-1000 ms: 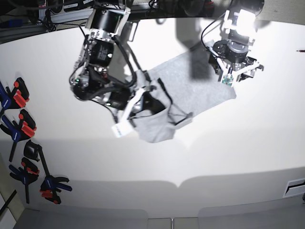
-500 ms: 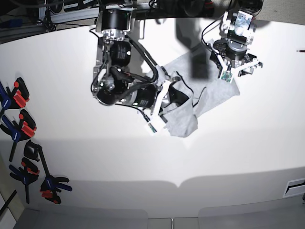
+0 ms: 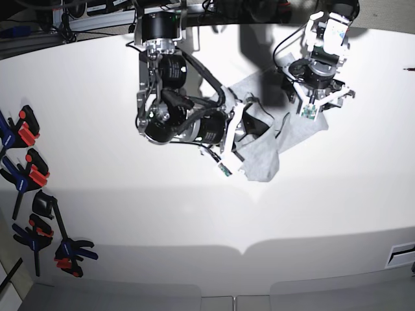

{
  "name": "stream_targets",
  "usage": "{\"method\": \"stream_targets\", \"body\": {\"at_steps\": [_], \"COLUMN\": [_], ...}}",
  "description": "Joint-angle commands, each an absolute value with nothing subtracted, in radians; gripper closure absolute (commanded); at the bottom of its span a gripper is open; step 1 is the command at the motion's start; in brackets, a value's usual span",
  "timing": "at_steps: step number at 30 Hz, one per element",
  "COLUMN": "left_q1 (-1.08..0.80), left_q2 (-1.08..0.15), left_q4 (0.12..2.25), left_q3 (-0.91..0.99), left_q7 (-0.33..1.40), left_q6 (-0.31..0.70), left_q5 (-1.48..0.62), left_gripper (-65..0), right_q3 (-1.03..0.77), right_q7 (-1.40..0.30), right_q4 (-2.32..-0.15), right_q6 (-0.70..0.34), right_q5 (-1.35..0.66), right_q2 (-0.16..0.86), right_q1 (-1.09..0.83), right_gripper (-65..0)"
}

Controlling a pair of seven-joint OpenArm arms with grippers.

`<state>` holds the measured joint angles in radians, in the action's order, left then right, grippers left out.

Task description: Fold the T-shirt properly

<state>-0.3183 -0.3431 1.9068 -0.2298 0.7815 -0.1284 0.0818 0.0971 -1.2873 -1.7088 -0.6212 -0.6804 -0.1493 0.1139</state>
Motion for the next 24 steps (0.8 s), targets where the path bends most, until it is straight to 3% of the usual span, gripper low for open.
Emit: {"method": "stream_targets", "body": {"at_steps": [1,7,14,16,21,24], "left_q1": [-0.313,-0.312,-0.313,-0.313,-0.313,-0.313], "left_q2": [-0.347,-0.347,-0.364,-0.369,-0.369,-0.369], "left_q4": [1.924,1.929,1.979,1.979,1.979,1.979], "left_q3": [-0.229,-0.229,-0.229,-0.229,-0.229,-0.229], "left_q7": [0.757,0.776,0.962,1.006,1.092,1.111], "left_q6": [-0.13,-0.13,-0.136,-0.216,-0.555,-0.596], "left_q5": [0.088,0.115,0.476,0.601,0.836,0.893], "left_gripper": [-38.9,-38.9,-38.9,-38.9,-38.9,-38.9], "right_q3": [0.109,0.146,0.146,0.146,0.146,0.155], "right_q7": [-1.248,-1.234,-1.235,-1.234,-1.235,-1.248], "right_q4": [-1.727,-1.727,-1.727,-1.727,-1.727,-1.727], "right_q6": [-0.621,-0.621,-0.621,-0.621,-0.621,-0.621], "right_q5": [-0.713,-0.712,-0.706,-0.706,-0.71,-0.71], "right_q2": [-0.157,-0.157,-0.157,-0.157,-0.157,-0.157], "right_q1": [0.136,0.135,0.136,0.135,0.135,0.135], "right_gripper": [0.0,0.0,0.0,0.0,0.0,0.0]}}
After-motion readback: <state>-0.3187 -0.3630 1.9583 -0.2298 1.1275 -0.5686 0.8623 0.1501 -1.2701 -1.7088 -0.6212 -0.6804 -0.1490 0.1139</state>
